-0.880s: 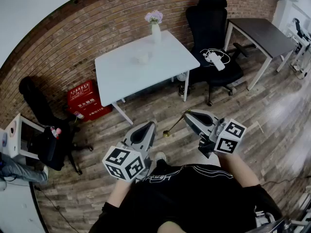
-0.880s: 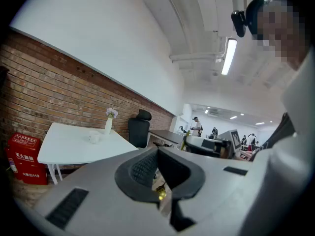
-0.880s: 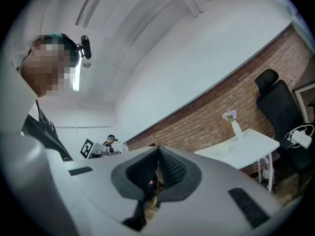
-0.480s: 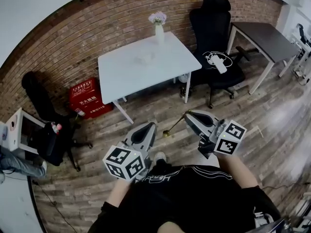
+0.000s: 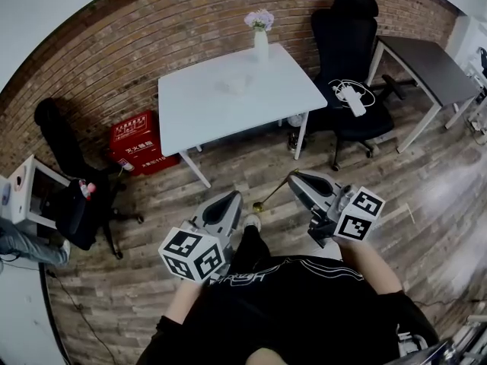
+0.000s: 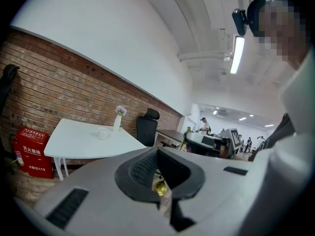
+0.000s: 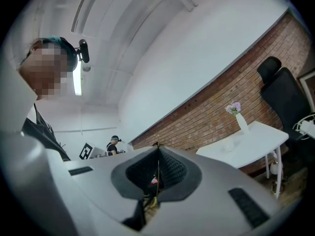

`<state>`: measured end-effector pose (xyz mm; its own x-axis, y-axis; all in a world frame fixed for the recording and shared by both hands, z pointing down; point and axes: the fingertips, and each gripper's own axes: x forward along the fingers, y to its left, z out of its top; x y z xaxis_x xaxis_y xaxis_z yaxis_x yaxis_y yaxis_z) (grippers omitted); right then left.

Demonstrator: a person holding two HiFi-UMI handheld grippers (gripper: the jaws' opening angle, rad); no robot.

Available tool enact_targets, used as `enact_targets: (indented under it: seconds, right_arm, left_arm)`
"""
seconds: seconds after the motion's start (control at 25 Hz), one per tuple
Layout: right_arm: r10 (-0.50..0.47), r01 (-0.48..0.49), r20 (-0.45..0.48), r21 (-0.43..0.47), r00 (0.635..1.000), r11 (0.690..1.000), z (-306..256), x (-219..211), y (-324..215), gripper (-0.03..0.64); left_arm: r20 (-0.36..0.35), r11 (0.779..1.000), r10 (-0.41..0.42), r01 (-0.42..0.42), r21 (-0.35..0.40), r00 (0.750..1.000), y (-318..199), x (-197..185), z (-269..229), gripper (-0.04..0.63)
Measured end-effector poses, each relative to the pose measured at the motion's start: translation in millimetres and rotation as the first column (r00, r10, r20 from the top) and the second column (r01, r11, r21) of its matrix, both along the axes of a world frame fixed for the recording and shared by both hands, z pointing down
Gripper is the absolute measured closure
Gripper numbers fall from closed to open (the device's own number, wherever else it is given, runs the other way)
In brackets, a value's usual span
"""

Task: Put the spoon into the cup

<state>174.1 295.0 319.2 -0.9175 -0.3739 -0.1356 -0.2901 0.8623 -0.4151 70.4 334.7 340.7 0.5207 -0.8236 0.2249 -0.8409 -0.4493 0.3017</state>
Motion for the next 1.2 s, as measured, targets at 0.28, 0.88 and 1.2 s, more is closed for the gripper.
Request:
enact_targets:
  seconds: [0.28,0.88,1.2]
  right_arm:
    - [0.014,-0.014,-0.007,-0.025,1.0,1.0,25.9,-14.1,-53.1,0.617]
    - [0.107,-0.108,-0.018,-0.061,0.994,0.992,12.0,-87.6,-273.0,0.617]
    - [0.148,-0.149,-0.025,-0.074,0.989,0.986,4.8,-130.8,-376.0,0.617]
  left_arm:
    - [-0.008,1.0,0.0,0.0,-0.016,1.0,-52.7,-17.6,23.3,0.591]
    - [-0.007,0.996,0.082,-0.082,-0.037,0.997,-280.2,-96.5,2.3,0.591]
    - [-0.015,0.992,0.115,-0.115,-0.052,0.993,-386.3,-143.0,-1.5,0.592]
